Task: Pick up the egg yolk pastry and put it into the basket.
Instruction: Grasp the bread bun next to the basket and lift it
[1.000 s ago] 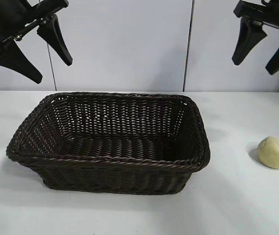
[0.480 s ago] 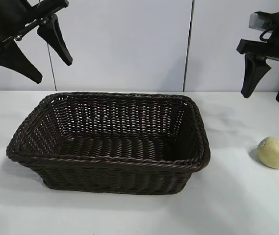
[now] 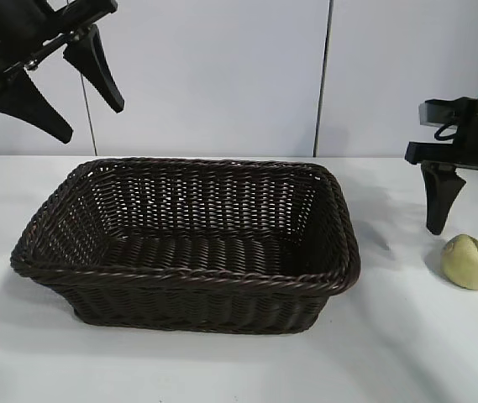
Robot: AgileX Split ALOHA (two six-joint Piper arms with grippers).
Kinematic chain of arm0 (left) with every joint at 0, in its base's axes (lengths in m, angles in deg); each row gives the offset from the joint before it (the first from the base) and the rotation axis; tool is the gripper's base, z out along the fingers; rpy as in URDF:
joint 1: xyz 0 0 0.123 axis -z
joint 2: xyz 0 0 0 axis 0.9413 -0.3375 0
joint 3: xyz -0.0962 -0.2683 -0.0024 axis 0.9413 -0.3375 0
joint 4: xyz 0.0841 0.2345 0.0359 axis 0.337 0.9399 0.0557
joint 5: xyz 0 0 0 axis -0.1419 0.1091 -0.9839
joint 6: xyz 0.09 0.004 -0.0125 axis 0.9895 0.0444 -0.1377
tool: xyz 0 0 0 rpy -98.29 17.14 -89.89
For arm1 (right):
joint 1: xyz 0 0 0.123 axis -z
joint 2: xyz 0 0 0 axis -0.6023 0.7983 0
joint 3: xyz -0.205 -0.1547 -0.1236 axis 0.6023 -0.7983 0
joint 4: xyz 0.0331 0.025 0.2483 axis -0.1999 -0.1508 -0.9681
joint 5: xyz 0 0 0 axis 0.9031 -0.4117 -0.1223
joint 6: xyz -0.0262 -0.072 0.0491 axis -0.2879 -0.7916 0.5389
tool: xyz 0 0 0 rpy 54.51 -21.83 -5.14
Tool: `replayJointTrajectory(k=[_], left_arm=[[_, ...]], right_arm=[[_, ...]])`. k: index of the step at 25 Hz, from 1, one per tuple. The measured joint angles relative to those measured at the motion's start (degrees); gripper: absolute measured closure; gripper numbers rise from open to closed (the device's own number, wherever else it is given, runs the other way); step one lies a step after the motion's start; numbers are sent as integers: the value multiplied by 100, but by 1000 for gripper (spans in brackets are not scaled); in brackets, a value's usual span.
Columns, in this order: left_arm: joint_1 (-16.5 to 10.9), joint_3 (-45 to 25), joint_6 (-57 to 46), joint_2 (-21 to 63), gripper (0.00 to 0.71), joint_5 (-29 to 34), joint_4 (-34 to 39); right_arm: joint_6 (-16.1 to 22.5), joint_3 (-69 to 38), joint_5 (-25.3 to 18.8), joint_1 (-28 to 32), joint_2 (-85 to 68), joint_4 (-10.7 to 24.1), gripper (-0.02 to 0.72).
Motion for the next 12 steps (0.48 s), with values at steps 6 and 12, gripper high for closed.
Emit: replayJointTrajectory(k=[6,12], left_arm=[[0,0,0,0,258,0,0],[0,0,0,0,258,0,0]], right_arm=[[79,0,17,0,225,138,187],[185,0,98,0,438,155,247]])
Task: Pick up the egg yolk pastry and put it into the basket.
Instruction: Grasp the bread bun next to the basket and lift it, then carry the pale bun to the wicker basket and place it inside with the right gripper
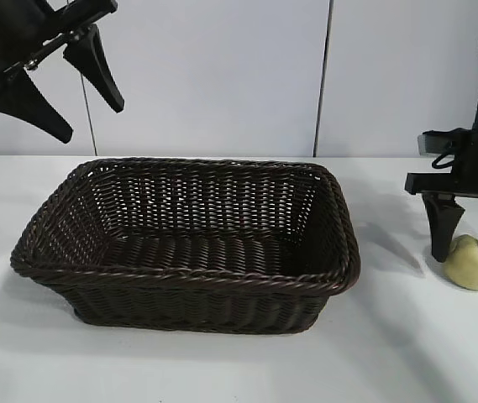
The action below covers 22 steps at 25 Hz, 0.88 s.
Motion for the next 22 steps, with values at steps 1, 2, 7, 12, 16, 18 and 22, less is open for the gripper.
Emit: replayJointTrajectory(k=[1,2,7,12,16,18,22], left_arm=[[0,0,0,0,258,0,0],[0,0,0,0,258,0,0],[0,0,0,0,258,-5,0],[0,0,0,0,258,-5,0],[0,0,0,0,258,-5,0],[0,0,0,0,258,-5,0],[0,0,0,0,258,-5,0]], right_arm=[[0,0,12,0,26,6,300],[0,0,15,0,42,6,368],[0,22,1,0,49,6,622],[-31,29,-100,0,2,-25,641],[-138,29,-117,0,-296,-100,650],[-152,69,-132,0,-550,-132,650],[-210,70,-157,0,-1134,-388,650]])
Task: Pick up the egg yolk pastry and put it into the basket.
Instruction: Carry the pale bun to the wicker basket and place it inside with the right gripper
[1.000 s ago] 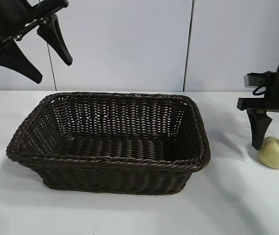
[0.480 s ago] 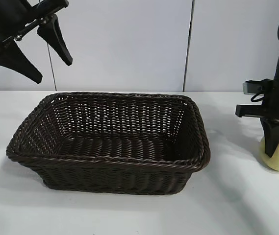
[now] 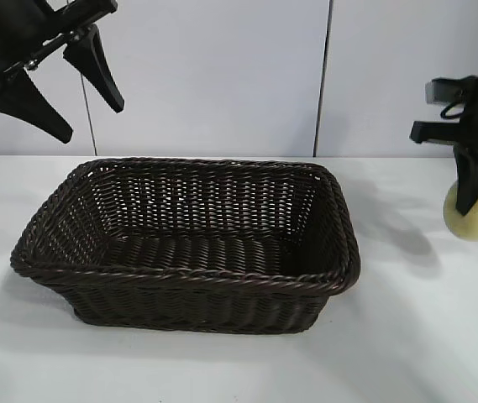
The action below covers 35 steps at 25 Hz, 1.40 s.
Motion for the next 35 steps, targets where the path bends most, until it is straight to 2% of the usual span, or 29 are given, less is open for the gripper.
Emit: replayJointTrajectory(k=[6,14,20,35], left_arm=[[0,0,0,0,258,0,0],[0,0,0,0,258,0,0],[0,0,0,0,258,0,0],[0,0,0,0,258,0,0]], right_arm=[[-315,0,-90,0,-722,-537,650],[-357,0,-44,0,-1164,-769,651],[-584,0,-31,-82,-1164,-1261,652],[-550,0,386,-2291,-1164,-1329,652]])
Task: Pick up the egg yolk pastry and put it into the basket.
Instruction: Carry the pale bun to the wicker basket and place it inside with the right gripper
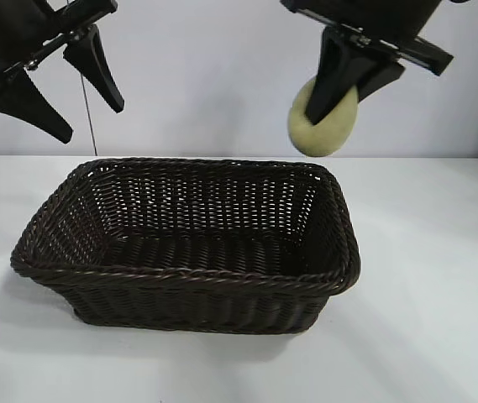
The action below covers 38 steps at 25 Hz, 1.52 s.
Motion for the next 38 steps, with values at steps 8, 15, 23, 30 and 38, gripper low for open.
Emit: replayJointTrajectory(k=[8,15,23,30,38], left_arm=[[0,0,0,0,258,0,0],[0,0,0,0,258,0,0],[0,0,0,0,258,0,0],[0,0,0,0,258,0,0],[0,0,0,0,258,0,0]], right_arm=[[171,0,299,-757,276,44,652],[305,0,897,-831,1021,155,652],[306,0,910,-839,1363,118,652],[306,0,928,-839,1363,107,622],[306,0,947,-839,1363,34,314]])
